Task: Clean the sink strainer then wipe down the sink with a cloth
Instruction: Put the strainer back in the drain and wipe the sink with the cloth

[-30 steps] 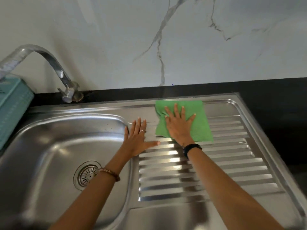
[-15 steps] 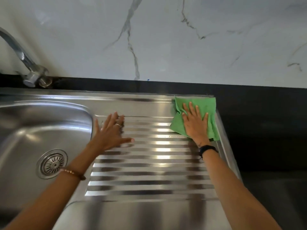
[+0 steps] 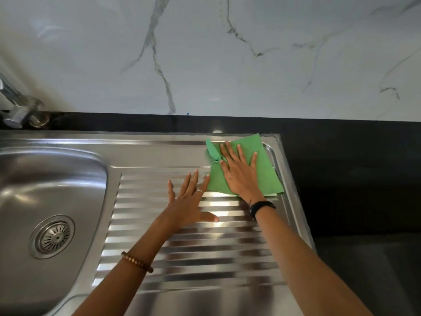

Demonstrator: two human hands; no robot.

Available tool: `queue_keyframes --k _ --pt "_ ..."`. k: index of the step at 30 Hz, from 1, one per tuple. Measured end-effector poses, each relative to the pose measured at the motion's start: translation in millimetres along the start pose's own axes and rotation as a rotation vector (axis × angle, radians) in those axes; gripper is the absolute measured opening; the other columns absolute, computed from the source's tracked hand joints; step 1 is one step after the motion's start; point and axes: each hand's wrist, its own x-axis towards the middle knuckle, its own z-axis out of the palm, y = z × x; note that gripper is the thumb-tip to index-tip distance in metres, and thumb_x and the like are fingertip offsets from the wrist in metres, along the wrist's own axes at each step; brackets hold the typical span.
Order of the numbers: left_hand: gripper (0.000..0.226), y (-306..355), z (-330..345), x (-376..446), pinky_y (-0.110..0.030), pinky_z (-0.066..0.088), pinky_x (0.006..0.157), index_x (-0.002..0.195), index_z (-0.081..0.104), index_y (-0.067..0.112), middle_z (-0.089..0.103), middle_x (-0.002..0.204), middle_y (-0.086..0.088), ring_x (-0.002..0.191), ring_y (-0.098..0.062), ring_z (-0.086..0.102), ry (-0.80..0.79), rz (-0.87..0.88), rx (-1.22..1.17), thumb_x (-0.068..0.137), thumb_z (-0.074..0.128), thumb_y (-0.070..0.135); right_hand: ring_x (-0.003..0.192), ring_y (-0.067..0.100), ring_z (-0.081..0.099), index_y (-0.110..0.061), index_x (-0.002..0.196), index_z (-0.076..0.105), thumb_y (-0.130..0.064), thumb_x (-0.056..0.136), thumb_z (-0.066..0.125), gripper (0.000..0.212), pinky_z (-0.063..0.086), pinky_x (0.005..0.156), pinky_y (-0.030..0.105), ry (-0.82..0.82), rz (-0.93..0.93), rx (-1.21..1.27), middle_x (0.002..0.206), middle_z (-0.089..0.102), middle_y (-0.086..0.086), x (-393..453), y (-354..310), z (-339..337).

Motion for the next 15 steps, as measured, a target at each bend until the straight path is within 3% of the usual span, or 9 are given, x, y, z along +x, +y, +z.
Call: queue_keyframes --k 5,10,13,15 --pt "0.104 4.6 -3.2 -1.6 -0.064 -0.022 0.102 0.137 -0.025 0.04 -0.037 0.148 -0.003 0.137 -0.026 -0.033 -0.036 -0.013 0.013 0.07 0.046 0.076 0.147 0.027 0.001 -0.02 0.15 0.004 -0.038 0.1 0.015 0.053 -0.009 0.114 0.059 0.1 0.302 0.046 0.16 0.002 0.003 -21.5 35.1 -7.3" --pt "0.11 23.9 1.4 3.4 -0.066 -0.024 0.099 0.13 -0.031 0.041 -0.043 0.142 0.003 0.135 -0.027 -0.036 -0.037 -0.029 0.014 0.064 0.048 0.081 0.146 0.024 0.008 -0.024 0.149 0.011 -0.047 0.098 0.016 0.057 -0.01 0.114 0.051 0.157 0.304 -0.023 0.158 0.013 0.007 -78.4 39.2 4.5" --pt "0.115 27.7 1.9 7.1 -0.065 -0.023 0.1 0.137 -0.025 0.042 -0.044 0.138 0.005 0.136 -0.027 -0.035 -0.038 -0.043 -0.013 0.06 0.05 0.082 0.147 0.024 0.006 -0.022 0.149 0.011 -0.052 0.095 0.015 0.062 -0.013 0.112 0.052 0.14 0.335 -0.018 0.159 0.011 0.008 -67.8 41.2 3.9" --pt "0.115 25.9 2.9 7.7 -0.064 -0.022 0.101 0.131 -0.031 0.042 -0.046 0.135 0.006 0.135 -0.027 -0.035 -0.034 -0.041 0.004 0.054 0.043 0.086 0.147 0.026 0.004 -0.019 0.15 0.01 -0.053 0.095 0.015 0.064 -0.014 0.111 0.054 0.135 0.332 -0.028 0.159 0.008 0.009 -44.9 44.9 -0.1"
